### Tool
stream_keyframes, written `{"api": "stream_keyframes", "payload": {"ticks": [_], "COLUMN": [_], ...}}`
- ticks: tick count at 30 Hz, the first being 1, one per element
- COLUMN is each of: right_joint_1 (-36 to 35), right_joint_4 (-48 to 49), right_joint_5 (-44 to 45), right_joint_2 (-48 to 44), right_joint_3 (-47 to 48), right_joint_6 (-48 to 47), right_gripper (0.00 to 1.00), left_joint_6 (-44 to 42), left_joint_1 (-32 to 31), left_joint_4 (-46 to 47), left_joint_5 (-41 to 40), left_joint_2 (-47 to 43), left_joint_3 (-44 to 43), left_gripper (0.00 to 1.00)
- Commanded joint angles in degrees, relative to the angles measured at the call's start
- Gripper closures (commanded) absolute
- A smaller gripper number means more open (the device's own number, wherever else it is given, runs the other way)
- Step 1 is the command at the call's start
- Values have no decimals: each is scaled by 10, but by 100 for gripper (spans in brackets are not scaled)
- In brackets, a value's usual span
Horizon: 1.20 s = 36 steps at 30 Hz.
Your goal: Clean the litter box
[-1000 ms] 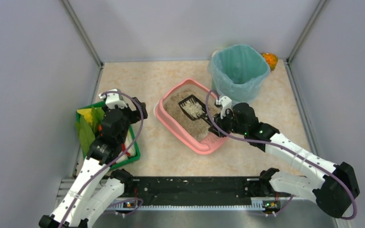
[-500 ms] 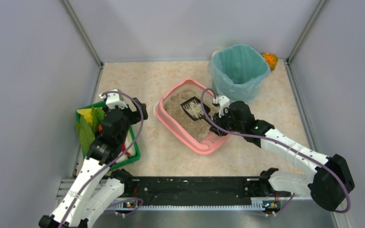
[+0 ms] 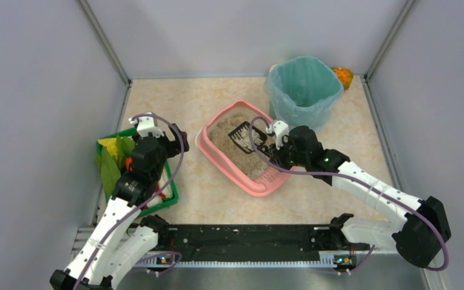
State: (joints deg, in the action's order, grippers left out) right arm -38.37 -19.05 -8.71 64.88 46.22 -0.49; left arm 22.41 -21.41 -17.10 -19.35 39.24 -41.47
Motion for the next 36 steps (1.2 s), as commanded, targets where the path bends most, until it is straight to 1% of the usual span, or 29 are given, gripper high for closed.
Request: {"api": "stream_keyframes", "payload": {"ticks": [1,3,4,7,8,11,12,14,15,16,17,18,19,20,23,24,25,27,28,30,31,32,33,34,35,36], "right_joint_1": [-24,-26,-33,-61,-62,-65,-75,-97,-102,-104,-104,-104,-106,-113,-134,-134,-134,-132,-132,-132,-132,-132,-130,-127,-122,-120], "right_joint_4": [4,73,65,-41,-39,88,102,29,-9,-24,-2,42,78,81,-53,-54,-18,111,127,32,-1,26,85,159,191,150], "right_joint_5": [78,84,102,162,175,165,170,212,234,253,266,268,253,242,295,304,301,267,257,266,272,273,270,267,259,249], "right_joint_2": [-53,-63,-59,-54,-61,-74,-66,-44,-41,-45,-53,-59,-58,-47,-11,-17,-30,-50,-49,-46,-58,-76,-92,-95,-83,-62], "right_joint_3": [5,-12,-6,25,15,-22,-20,8,10,1,-13,-26,-31,-20,39,33,13,-43,-43,-20,-28,-45,-69,-89,-90,-65], "right_joint_6": [-75,-67,-70,-116,-128,-127,-127,-143,-154,-168,-180,-186,-186,-183,-182,-193,-203,-203,-190,-155,-152,-158,-169,-169,-159,-149], "right_gripper": [100,100,100,100,100,100,100,100,100,100,100,100,100,100,100,100,100,100,100,100,100,100,100,100,100,100], "left_joint_6": [3,1,1,-2,-2,-1,1,0,0,0,-1,-2,-3,-3,-3,-3,-3,-5,-8,-10,-10,-10,-9,-12,-14,-16], "left_joint_1": [2,3,3,3,3,3,3,2,2,2,2,2,2,2,2,3,2,3,3,3,3,3,2,3,3,2], "left_joint_4": [21,28,28,24,24,34,35,28,23,21,22,27,33,37,24,21,21,34,40,34,26,23,24,29,34,38], "left_joint_5": [-9,-10,-11,-18,-21,-21,-18,-17,-19,-22,-24,-24,-23,-22,-19,-21,-22,-20,-18,-18,-19,-20,-19,-16,-13,-12], "left_joint_2": [5,2,3,5,4,2,4,11,12,12,9,7,3,3,11,11,10,5,5,10,13,15,14,13,12,14], "left_joint_3": [-21,-13,-13,-18,-17,-5,-4,-13,-18,-19,-16,-9,-3,0,-10,-13,-13,-3,0,-7,-13,-17,-16,-12,-8,-8], "left_gripper": [2,2,2,2,2,2,2,2,2,2,2,2,2,2,2,2,2,2,2,2,2,2,2,2,2,2]}}
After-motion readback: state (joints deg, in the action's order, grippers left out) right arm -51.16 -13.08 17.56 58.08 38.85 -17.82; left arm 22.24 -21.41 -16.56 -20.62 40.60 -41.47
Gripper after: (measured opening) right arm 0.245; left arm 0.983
